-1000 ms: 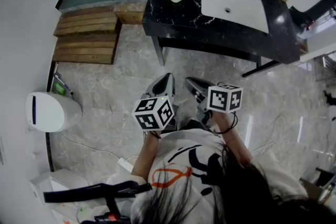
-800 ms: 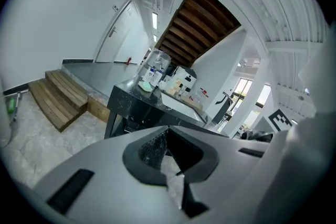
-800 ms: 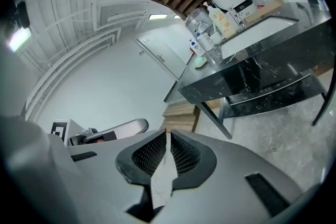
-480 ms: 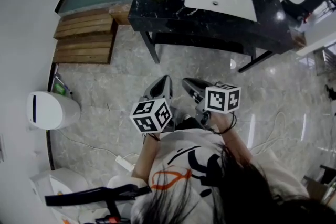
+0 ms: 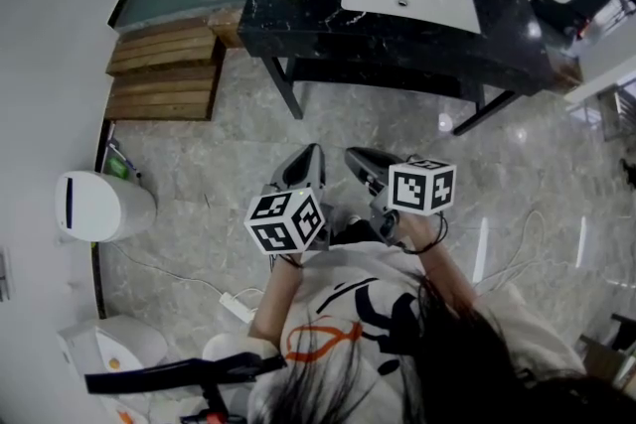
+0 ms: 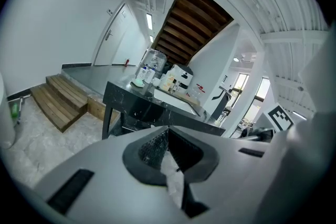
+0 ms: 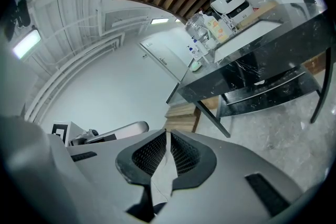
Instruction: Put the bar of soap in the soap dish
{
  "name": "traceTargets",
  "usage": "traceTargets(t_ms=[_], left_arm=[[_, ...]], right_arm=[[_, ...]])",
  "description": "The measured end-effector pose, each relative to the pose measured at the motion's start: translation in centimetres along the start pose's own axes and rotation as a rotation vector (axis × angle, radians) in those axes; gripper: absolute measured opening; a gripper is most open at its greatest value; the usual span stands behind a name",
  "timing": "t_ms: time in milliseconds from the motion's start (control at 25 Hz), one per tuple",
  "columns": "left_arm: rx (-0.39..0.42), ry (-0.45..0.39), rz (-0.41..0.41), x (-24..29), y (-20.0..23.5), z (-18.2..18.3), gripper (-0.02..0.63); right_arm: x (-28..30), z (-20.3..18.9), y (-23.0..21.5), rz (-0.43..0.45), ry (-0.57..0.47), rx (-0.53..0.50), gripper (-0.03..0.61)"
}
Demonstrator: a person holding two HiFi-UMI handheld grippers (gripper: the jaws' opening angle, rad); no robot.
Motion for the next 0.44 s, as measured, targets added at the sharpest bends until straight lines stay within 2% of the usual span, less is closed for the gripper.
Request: traceTargets(t_ms=[440], left_arm=[[0.003,0.004,0.01,0.02,0.0,-0.3,0.002]], right_arm=[[0.29,-0.29,-0.24,0.008,0.016,-0.005,0.035]])
Point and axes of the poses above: the fingertips, and each gripper's own axes: x forward along the fingers, y to its left, z out of its top, the point moved 6 cm from there along -x, backward along the fingers, and after that the axes turned 12 degrees about -z, right-handed, at the moved point
